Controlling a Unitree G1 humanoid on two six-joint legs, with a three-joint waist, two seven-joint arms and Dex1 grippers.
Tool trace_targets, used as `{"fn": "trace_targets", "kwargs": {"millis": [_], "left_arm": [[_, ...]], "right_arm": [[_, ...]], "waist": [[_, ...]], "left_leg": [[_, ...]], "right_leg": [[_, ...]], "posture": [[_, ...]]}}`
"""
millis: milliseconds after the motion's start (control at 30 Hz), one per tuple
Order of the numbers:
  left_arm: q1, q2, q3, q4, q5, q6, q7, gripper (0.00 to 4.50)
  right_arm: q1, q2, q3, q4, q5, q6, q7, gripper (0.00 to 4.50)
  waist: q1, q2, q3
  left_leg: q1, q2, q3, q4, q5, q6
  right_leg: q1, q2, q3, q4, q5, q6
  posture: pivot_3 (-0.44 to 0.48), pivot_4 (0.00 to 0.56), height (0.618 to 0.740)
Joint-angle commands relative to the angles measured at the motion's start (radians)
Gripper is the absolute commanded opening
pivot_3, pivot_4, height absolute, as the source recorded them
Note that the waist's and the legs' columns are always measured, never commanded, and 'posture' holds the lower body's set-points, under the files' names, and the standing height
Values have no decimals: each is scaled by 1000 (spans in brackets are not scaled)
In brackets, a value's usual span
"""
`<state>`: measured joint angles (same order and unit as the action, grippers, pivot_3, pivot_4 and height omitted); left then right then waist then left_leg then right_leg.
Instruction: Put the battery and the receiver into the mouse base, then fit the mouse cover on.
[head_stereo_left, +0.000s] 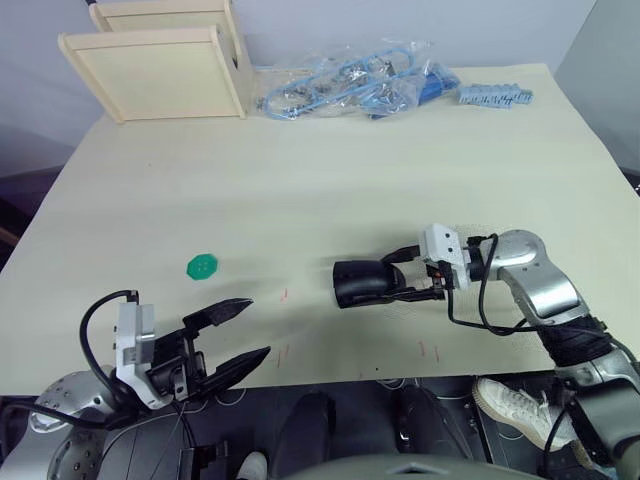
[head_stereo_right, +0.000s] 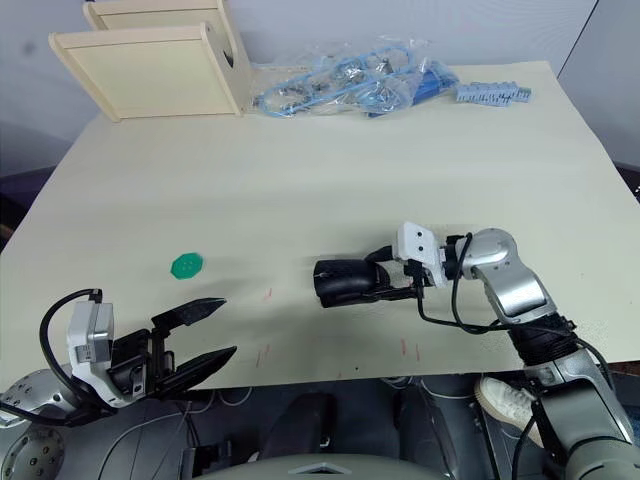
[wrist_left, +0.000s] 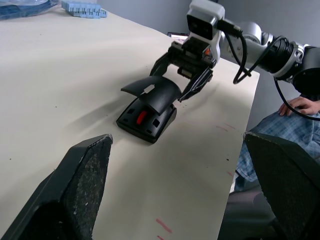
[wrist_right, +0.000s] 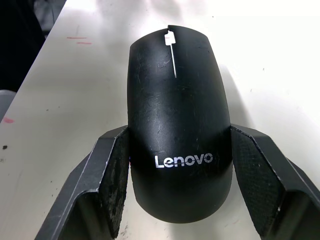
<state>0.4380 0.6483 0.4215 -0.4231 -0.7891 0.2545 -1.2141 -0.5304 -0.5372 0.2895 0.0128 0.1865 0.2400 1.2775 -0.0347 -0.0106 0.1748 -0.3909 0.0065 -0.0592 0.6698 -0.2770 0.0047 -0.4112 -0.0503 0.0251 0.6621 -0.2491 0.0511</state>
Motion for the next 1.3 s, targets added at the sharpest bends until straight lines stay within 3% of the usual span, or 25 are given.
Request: {"fn": "trace_targets", "kwargs": {"millis": [33, 433, 1300], "left_arm": [[7, -1, 17, -32, -14, -15, -5, 4500], [13, -1, 17, -31, -14, -18, -5, 4500], [23, -7, 15, -35, -11, -23, -4, 4500]], "right_arm": [[-27, -30, 29, -87, -36, 69, -22, 2818], [-114, -77, 87, -214, -34, 343, -33, 2818], [-149, -80, 153, -184, -71, 352, -62, 2818]], "waist": [[0, 0, 0], [1, 0, 0], [0, 0, 0]], "left_leg": [[0, 0, 0, 0, 0, 0], [0, 0, 0, 0, 0, 0], [0, 0, 0, 0, 0, 0]], "right_leg": [[0, 0, 0, 0, 0, 0], [0, 0, 0, 0, 0, 0], [0, 0, 0, 0, 0, 0]], "posture": [[0, 150, 740], [0, 150, 740], [0, 150, 740]]}}
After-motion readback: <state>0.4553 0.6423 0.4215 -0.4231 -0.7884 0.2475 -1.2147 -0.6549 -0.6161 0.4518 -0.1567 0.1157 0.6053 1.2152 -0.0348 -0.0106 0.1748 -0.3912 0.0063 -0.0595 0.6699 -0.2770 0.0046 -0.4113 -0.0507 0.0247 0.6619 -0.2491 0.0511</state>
